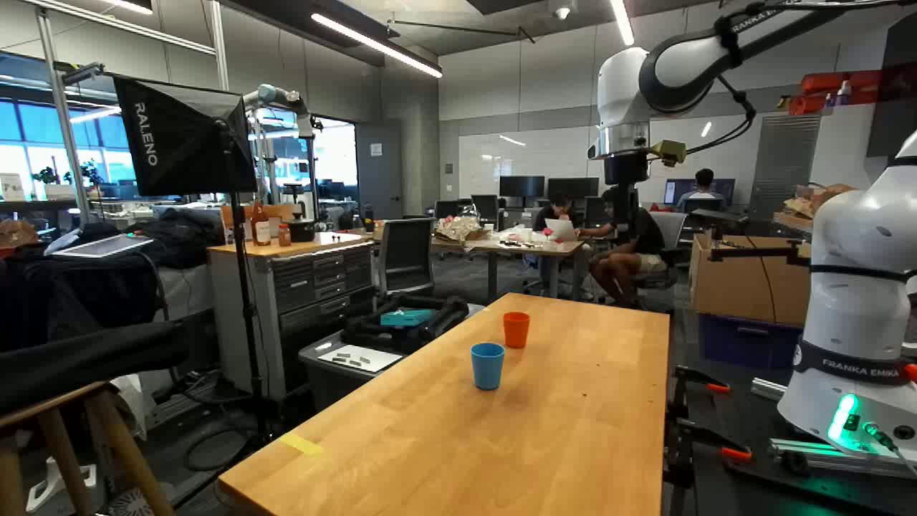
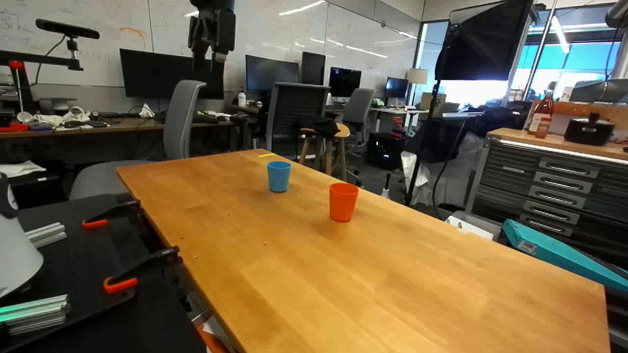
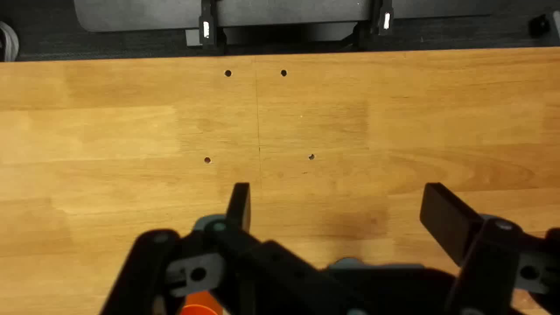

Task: Put the blue cup inside the orange cup

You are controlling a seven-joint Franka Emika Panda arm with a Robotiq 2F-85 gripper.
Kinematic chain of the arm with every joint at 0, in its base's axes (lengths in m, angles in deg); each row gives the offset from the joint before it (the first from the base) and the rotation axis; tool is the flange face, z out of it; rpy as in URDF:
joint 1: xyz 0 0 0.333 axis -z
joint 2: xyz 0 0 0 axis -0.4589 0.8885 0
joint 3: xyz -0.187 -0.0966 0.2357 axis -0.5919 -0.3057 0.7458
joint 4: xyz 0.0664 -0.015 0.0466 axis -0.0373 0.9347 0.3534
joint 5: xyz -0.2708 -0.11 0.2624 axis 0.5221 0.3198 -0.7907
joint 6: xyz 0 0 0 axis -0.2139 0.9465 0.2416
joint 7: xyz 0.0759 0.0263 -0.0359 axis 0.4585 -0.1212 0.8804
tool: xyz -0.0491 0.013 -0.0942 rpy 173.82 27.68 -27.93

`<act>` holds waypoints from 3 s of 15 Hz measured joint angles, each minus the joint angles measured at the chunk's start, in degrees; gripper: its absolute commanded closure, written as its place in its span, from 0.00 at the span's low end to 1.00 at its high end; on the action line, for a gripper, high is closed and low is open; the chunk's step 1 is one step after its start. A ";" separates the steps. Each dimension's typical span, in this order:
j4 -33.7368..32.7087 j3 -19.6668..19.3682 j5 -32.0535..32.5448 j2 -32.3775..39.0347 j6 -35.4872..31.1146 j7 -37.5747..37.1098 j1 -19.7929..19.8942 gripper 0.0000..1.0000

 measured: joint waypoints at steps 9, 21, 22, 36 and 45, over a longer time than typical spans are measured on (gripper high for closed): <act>-0.03 0.00 0.00 0.00 -0.01 0.00 0.00 0.00; 1.64 6.35 3.43 13.06 -24.79 -2.90 -0.48 0.00; 0.82 7.12 4.44 16.52 -28.04 -4.46 -0.48 0.00; -27.07 4.26 16.99 58.83 -38.63 -22.21 -10.80 0.00; -35.23 1.29 15.33 65.46 -38.40 -22.31 -14.11 0.82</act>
